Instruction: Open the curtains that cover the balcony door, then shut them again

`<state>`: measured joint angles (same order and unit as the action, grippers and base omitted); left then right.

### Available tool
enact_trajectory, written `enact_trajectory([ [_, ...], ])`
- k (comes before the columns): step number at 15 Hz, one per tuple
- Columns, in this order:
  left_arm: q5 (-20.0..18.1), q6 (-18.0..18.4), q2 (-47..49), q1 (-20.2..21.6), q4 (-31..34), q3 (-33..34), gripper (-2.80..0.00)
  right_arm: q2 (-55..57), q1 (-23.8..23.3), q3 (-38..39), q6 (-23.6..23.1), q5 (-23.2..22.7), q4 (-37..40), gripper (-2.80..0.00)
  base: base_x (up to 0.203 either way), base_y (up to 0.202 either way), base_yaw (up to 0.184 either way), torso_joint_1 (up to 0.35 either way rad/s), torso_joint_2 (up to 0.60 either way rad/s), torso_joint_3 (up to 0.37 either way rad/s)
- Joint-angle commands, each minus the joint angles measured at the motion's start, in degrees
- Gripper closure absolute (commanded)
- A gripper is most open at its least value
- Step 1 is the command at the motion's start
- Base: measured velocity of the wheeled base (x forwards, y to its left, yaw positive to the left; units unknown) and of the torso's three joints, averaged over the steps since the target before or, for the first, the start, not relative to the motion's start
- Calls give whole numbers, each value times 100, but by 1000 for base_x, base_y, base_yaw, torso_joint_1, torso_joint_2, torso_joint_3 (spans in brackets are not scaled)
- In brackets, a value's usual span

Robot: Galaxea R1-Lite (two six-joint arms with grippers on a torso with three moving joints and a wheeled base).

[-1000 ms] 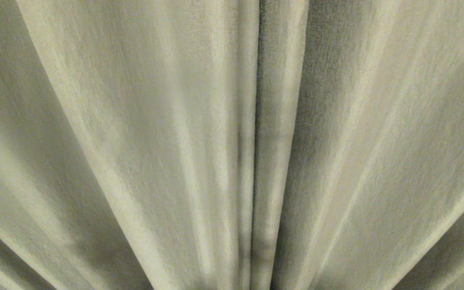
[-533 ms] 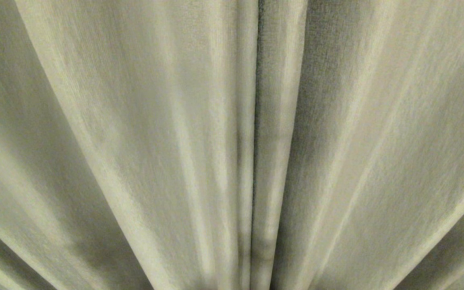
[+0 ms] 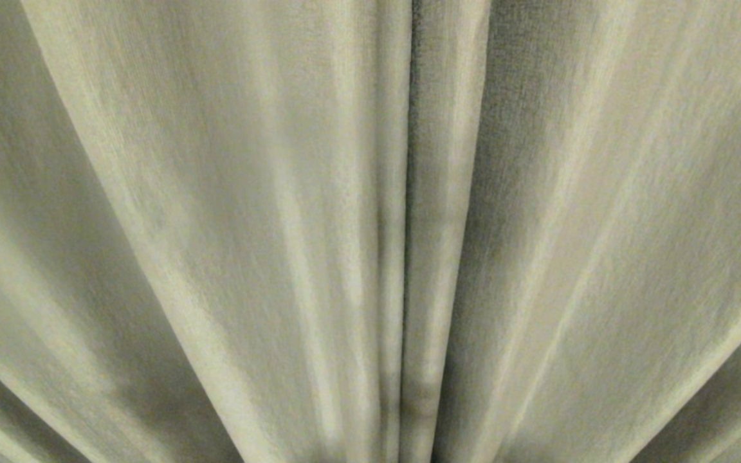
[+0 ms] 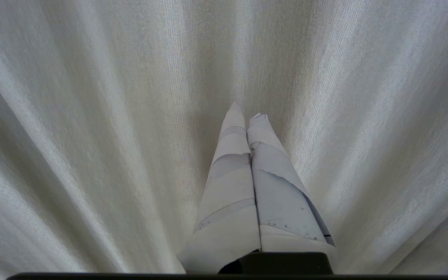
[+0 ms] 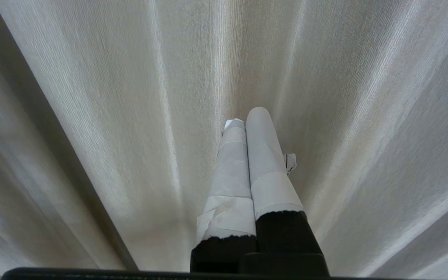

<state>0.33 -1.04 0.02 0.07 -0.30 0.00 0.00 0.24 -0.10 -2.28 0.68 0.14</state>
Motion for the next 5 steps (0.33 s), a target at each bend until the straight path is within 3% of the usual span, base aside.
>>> enact_trajectory([
  [1,2,-2,-2,1,-5,0,0,0,2,1,17,2,-5,0,0,0,0,0,0,0],
  [5,2,-2,-2,1,-5,0,0,0,2,1,250,2,-16,0,0,0,0,0,0,0],
])
